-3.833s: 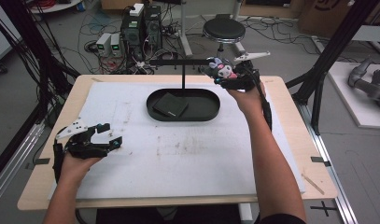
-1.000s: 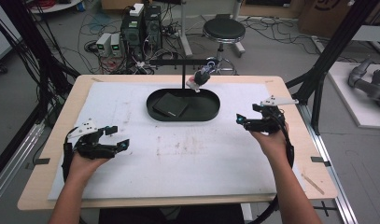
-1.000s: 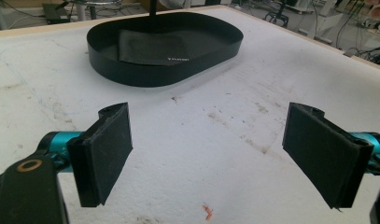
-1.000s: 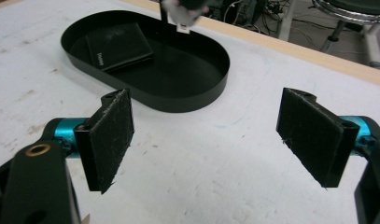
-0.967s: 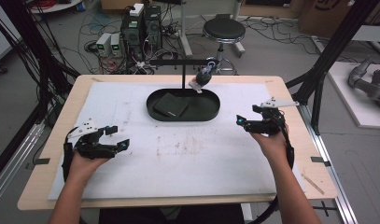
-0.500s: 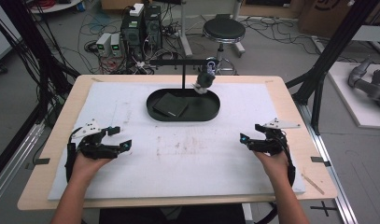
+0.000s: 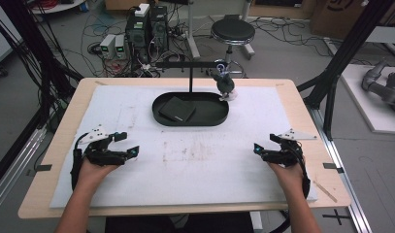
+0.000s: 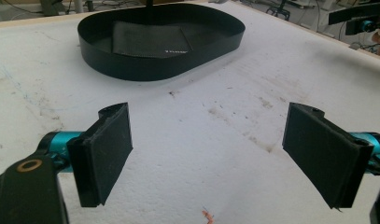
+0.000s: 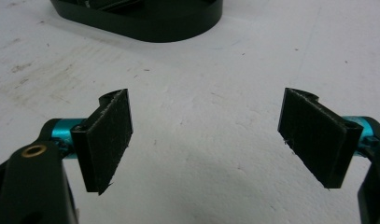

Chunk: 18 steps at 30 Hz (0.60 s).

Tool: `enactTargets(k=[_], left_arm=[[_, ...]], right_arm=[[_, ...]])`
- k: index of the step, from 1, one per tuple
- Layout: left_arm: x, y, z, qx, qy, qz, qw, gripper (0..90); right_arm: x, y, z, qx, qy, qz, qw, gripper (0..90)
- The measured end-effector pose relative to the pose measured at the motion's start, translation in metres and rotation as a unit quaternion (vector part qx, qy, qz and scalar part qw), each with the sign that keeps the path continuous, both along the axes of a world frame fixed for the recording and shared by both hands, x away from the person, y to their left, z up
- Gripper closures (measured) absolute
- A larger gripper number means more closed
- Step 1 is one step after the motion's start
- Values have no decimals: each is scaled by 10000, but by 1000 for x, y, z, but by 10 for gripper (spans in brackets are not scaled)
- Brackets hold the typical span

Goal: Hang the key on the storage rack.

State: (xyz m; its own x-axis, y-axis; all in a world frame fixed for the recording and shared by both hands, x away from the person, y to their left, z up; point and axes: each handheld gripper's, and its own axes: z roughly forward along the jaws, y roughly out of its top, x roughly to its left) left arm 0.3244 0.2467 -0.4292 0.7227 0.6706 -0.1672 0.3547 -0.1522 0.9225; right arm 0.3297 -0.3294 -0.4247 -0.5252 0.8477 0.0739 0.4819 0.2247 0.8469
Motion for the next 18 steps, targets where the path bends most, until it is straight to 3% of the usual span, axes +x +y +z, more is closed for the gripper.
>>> enactTargets(k=[6,18], left_arm=[[-1,-4,-1,57,8,-96,9999,158],[-1,-4,-1,58,19,-48,10000,158]], right_arm=[[-3,-7,-1,-20,20,-121,9999,181],[0,-12,-3,-15,42,-175,9998,181]])
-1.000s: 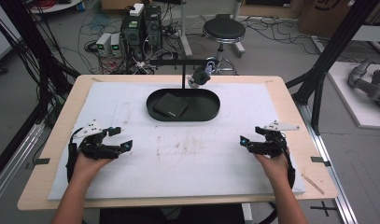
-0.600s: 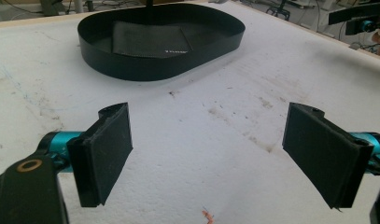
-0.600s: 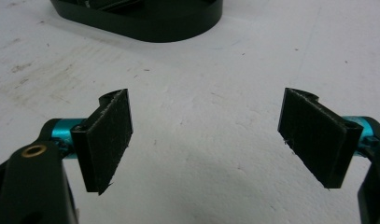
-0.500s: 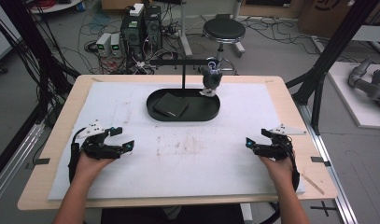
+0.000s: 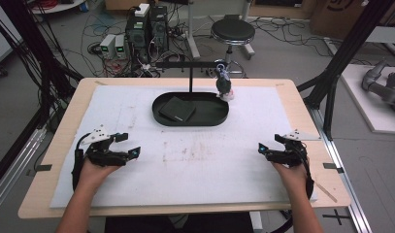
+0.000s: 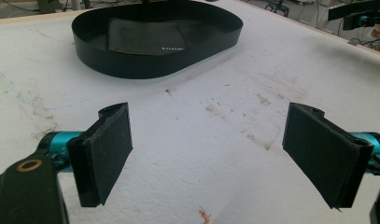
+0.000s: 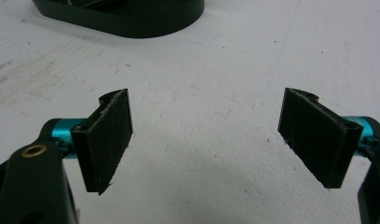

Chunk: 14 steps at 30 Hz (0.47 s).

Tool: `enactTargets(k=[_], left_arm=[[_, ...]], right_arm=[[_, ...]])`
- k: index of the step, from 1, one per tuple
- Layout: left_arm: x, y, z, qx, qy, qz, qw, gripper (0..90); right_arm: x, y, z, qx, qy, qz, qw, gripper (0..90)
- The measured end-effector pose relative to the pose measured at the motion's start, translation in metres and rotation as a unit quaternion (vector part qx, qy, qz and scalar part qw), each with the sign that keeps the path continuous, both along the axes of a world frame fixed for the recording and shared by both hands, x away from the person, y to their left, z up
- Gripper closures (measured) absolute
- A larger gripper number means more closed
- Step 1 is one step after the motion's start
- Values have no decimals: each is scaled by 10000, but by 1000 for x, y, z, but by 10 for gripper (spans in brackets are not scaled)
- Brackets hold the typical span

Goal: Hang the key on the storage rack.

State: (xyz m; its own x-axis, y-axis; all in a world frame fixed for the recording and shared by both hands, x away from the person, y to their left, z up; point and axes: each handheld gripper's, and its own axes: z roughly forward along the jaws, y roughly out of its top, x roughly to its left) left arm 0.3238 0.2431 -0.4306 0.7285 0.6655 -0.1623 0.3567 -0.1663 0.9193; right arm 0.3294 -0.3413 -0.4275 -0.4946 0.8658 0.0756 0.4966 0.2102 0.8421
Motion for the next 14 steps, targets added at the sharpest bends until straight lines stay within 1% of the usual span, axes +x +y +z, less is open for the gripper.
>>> enactTargets(k=[6,14], left_arm=[[2,1,-2,44,58,47,10000,158],[2,2,-1,5,69,80,9999,158]], right_arm=[[2,0,-1,-30,29,29,10000,181],[1,0,-1,-48,36,28,10000,181]])
